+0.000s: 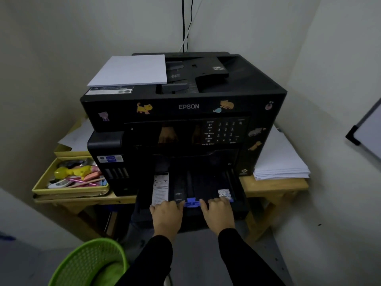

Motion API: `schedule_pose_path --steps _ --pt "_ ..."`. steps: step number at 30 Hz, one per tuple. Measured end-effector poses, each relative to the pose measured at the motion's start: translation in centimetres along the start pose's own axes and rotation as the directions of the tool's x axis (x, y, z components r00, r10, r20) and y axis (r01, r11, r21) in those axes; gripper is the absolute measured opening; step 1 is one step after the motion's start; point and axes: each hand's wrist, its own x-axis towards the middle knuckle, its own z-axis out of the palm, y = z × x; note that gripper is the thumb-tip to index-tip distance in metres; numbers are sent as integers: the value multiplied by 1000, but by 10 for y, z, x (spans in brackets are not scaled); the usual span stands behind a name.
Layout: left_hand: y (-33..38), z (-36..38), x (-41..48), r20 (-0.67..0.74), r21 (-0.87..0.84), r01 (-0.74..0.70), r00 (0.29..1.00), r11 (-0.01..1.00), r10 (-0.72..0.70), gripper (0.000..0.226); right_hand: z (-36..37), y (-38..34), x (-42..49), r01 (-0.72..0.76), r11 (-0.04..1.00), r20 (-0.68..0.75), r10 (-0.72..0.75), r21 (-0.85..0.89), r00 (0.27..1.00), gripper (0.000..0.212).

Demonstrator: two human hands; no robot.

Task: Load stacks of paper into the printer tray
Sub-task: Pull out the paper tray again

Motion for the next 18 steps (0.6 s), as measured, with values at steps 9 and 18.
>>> schedule_pose_path --steps 9,18 --pt "-9 4 -51 -24 -5 1 1000 1000 -1 56 1 4 -47 -10 996 -106 0 -93 994 59" --pt "-9 7 -87 -33 53 21 999 998 -20 55 -19 6 -85 23 993 34 -20 -119 999 42"
